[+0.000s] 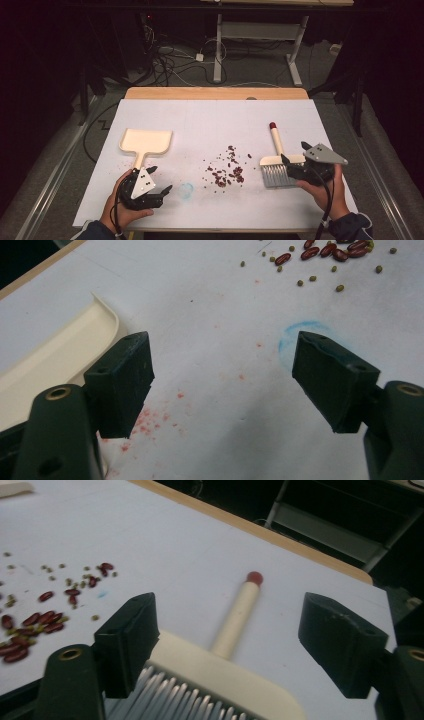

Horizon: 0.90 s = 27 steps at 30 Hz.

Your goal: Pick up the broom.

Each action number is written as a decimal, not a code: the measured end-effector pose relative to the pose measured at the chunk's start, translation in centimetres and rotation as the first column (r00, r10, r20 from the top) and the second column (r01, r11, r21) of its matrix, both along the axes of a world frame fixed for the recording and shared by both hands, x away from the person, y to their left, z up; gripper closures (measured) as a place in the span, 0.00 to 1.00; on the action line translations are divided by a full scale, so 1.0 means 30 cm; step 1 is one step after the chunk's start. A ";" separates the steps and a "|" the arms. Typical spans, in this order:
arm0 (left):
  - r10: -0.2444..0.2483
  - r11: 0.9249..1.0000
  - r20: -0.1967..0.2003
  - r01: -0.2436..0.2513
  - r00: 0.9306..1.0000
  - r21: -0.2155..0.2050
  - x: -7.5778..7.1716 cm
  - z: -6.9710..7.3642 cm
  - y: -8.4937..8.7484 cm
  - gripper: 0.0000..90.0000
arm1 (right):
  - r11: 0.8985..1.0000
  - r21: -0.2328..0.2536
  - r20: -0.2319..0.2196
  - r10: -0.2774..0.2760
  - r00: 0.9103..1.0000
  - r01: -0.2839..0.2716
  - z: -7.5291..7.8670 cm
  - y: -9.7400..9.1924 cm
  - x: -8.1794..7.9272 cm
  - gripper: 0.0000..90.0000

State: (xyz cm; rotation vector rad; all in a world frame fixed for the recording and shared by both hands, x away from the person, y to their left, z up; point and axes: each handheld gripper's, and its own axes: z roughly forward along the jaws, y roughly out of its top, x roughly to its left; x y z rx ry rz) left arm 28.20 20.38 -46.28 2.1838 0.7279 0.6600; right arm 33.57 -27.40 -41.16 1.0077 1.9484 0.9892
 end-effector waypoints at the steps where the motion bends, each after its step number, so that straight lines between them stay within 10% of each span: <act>1: -0.003 1.000 -0.002 0.003 1.000 0.005 0.001 -0.001 -0.002 0.26 | 1.000 -0.014 -0.042 -0.016 0.999 0.015 0.011 -0.004 0.037 0.29; 9: -0.011 1.000 -0.007 0.011 1.000 0.007 0.008 -0.004 -0.007 0.26 | 0.994 0.012 -0.203 -0.100 0.974 0.105 0.030 -0.006 0.193 0.27; 14: -0.015 1.000 -0.013 0.015 1.000 0.009 0.010 -0.005 -0.004 0.26 | 0.989 0.003 -0.353 -0.136 0.926 0.147 -0.013 0.026 0.299 0.26; 23: -0.017 1.000 -0.013 0.017 1.000 0.007 0.007 -0.005 -0.006 0.26 | 0.974 -0.090 -0.466 -0.226 0.855 0.208 -0.118 0.065 0.403 0.34; 27: -0.018 1.000 -0.017 0.019 1.000 0.010 0.010 -0.007 -0.006 0.26 | 0.971 -0.097 -0.493 -0.237 0.837 0.218 -0.145 0.070 0.423 0.40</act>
